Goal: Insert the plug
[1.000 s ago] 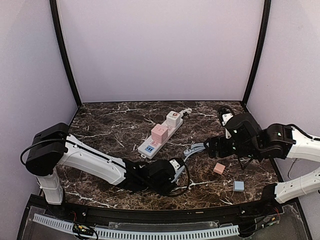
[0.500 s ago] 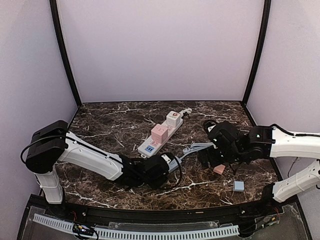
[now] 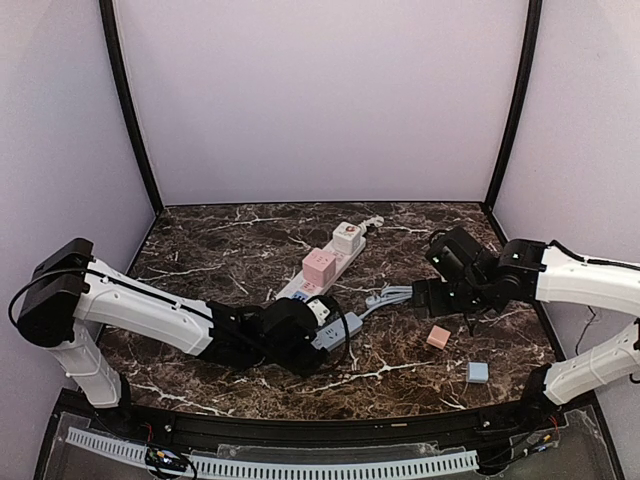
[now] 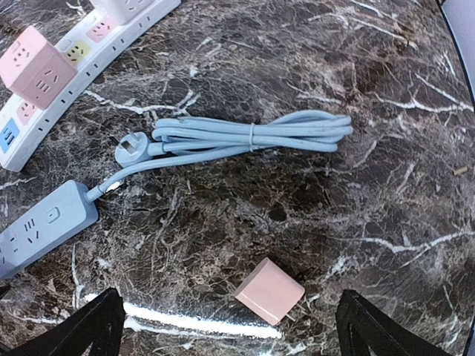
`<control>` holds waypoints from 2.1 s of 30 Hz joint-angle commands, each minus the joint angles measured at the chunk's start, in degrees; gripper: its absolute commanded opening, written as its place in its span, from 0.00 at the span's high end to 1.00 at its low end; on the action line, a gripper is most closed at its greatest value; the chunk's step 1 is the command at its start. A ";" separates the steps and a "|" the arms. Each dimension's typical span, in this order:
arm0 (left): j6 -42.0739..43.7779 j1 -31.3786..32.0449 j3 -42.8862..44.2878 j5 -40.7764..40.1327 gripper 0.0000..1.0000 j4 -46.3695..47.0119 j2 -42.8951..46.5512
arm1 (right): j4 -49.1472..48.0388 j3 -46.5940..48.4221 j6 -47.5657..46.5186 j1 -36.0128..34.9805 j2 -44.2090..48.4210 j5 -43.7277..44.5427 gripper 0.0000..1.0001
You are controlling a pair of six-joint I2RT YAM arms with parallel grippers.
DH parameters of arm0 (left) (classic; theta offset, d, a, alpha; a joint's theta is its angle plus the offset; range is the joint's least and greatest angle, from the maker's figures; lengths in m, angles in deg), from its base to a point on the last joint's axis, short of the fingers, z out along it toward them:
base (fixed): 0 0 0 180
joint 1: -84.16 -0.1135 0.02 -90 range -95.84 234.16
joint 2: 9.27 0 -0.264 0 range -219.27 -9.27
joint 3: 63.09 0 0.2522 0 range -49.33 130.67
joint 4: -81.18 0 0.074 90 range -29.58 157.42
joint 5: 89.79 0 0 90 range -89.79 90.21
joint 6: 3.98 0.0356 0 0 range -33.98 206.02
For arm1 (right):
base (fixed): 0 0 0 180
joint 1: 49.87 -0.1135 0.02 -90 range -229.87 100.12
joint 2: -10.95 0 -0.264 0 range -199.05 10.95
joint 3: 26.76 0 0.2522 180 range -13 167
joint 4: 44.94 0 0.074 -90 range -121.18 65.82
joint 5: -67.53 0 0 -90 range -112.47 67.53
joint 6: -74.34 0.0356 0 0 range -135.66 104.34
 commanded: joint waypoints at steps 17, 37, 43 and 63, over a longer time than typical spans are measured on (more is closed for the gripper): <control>-0.88 -0.09 -6.56 1.96 0.15 -0.14 10.38 | 5.56 -4.93 30.38 5.36 -4.23 -12.40 0.08; -0.74 -0.10 -7.30 2.80 0.16 2.15 10.33 | -4.89 -8.69 26.12 9.82 -10.48 -14.98 0.32; -0.65 -0.18 -7.29 2.91 0.16 2.12 10.20 | -4.87 -8.09 25.29 9.95 -12.18 -14.78 0.41; 1.91 -0.15 -9.61 4.78 0.17 5.85 11.59 | -6.63 -1.02 11.77 3.92 -17.95 -19.53 0.87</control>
